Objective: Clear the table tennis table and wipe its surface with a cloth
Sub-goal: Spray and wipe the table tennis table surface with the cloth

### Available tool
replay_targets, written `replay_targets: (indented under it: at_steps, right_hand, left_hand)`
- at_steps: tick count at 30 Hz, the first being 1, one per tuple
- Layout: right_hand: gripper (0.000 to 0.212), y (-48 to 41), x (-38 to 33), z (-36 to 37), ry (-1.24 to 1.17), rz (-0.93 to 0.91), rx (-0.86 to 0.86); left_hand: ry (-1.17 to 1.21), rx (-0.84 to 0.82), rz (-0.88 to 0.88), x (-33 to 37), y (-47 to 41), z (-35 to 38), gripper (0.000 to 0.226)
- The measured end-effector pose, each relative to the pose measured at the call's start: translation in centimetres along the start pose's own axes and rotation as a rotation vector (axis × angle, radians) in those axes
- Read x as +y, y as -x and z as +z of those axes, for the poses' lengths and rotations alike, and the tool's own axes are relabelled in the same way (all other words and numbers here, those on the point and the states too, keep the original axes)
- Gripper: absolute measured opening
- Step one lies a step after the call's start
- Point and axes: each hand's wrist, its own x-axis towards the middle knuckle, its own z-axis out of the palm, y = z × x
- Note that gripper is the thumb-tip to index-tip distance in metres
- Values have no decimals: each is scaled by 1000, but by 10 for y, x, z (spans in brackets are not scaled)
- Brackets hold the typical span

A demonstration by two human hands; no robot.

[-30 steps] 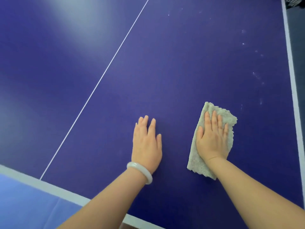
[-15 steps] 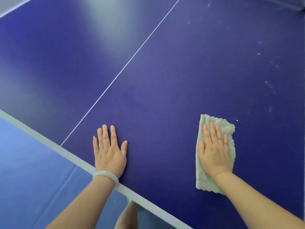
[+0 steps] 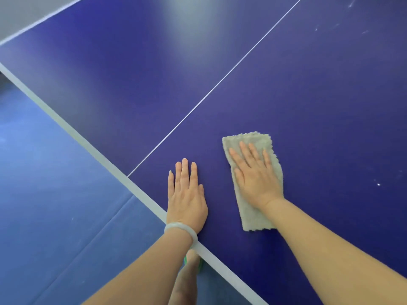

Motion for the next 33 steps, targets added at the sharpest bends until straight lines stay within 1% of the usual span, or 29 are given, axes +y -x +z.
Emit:
replay_targets:
  at_steps: [2, 3, 4, 5, 6, 8, 9, 10, 11, 12, 15, 16, 17, 19, 20, 23, 25, 27, 29, 33]
  right_hand:
    - [57, -1, 26, -6, -41, 279, -24]
    - [57, 3, 29, -8, -62, 384, -30]
    - [57, 10, 23, -8, -67, 450, -27]
    - [57, 18, 9, -6, -59, 462, -10]
    - [56, 27, -8, -3, -51, 416, 14]
    - [58, 44, -36, 3, -49, 203, 29]
    - [59, 52, -38, 6, -37, 78, 21]
    - [58, 57, -31, 6, -28, -9, 8]
    - [58, 61, -15, 6, -25, -26, 4]
    - [59, 66, 5, 6, -26, 33, 4]
    - [62, 95, 60, 5, -36, 438, 6]
    - [62, 106, 68, 4, -38, 524, 5]
    - [61, 118, 71, 4, -37, 553, 9]
    - [61, 141, 66, 5, -41, 510, 12]
    - [61, 153, 65, 7, -49, 482, 9]
    - [61, 186, 66, 10, -61, 437, 5]
    - [61, 209, 69, 11, -60, 427, 16]
    - [61, 230, 72, 14, -55, 409, 24]
    - [60, 252, 77, 15, -53, 390, 21]
    - [60, 302, 96, 16, -43, 278, -18]
  left_hand:
    - [3, -26, -7, 2, 1, -1, 58]
    - [15, -34, -12, 2, 1, -2, 58]
    - [22, -34, -16, 2, 1, -3, 59]
    - [19, -28, -14, 2, 2, -3, 59]
    - [16, -24, -10, 2, 2, -3, 59]
    - [28, -25, -8, 2, 2, -2, 59]
    - [34, -23, -10, 2, 2, -2, 58]
    - [39, -22, -9, 2, 2, -3, 58]
    - [43, -22, -10, 1, 2, -3, 58]
    - [42, -23, -9, 1, 1, -3, 58]
    - [24, -11, -6, 1, 1, -3, 58]
    - [33, -11, -14, 1, 1, -4, 58]
    - [60, -15, -35, 1, 0, -6, 58]
    - [144, -30, -73, 8, -3, -12, 59]
    - [162, -35, -57, 17, -2, -14, 60]
    - [189, -45, 117, 66, 20, -13, 60]
    - [245, -103, 172, 109, 45, -5, 63]
    - [233, -142, 158, 147, 67, 7, 67]
    - [201, -159, 99, 173, 84, 18, 70]
    - [64, -95, 39, 190, 98, 36, 73]
